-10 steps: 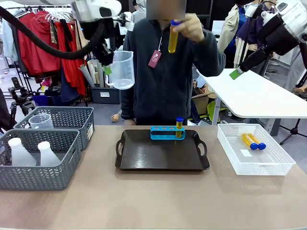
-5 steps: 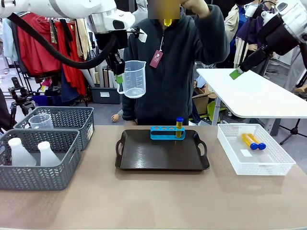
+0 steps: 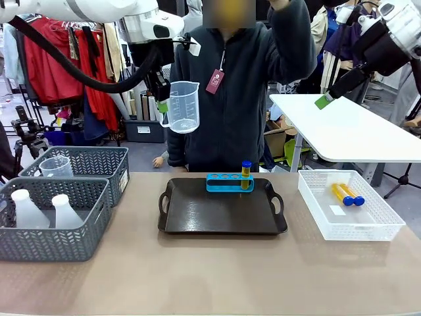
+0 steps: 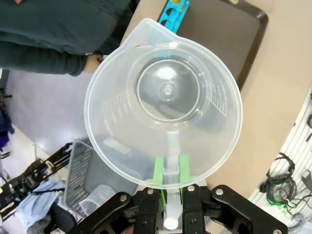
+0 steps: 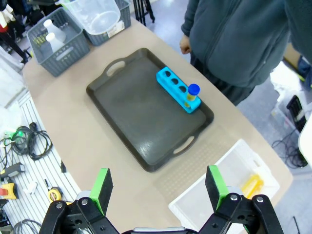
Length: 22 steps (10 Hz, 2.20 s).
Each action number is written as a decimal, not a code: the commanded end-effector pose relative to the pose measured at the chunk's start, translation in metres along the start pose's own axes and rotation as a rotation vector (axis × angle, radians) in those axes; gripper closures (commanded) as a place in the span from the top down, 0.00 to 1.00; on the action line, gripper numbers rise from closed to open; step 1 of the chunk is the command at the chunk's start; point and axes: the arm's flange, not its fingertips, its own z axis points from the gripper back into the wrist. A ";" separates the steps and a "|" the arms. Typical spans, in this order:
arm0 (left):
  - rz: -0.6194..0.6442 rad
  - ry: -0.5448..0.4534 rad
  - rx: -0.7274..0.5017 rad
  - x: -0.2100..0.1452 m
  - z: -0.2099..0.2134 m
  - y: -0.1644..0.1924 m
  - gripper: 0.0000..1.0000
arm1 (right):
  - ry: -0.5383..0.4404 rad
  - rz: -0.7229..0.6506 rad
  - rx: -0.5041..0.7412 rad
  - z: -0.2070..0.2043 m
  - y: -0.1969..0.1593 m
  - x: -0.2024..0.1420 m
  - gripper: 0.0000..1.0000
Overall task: Prepare the laboratory tools.
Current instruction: Pick up one Large Measuring Cup and place it on the Handle tray.
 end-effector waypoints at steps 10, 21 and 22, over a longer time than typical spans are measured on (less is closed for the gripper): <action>-0.292 0.085 -0.161 0.074 -0.135 -0.055 0.00 | -0.011 0.010 0.010 0.001 -0.001 0.001 1.00; -0.179 0.044 -0.129 0.045 -0.111 -0.025 0.00 | -0.011 0.010 0.010 0.001 -0.001 0.001 1.00; -0.199 0.062 -0.130 0.056 -0.119 -0.024 0.00 | -0.011 0.010 0.010 0.001 -0.001 0.001 1.00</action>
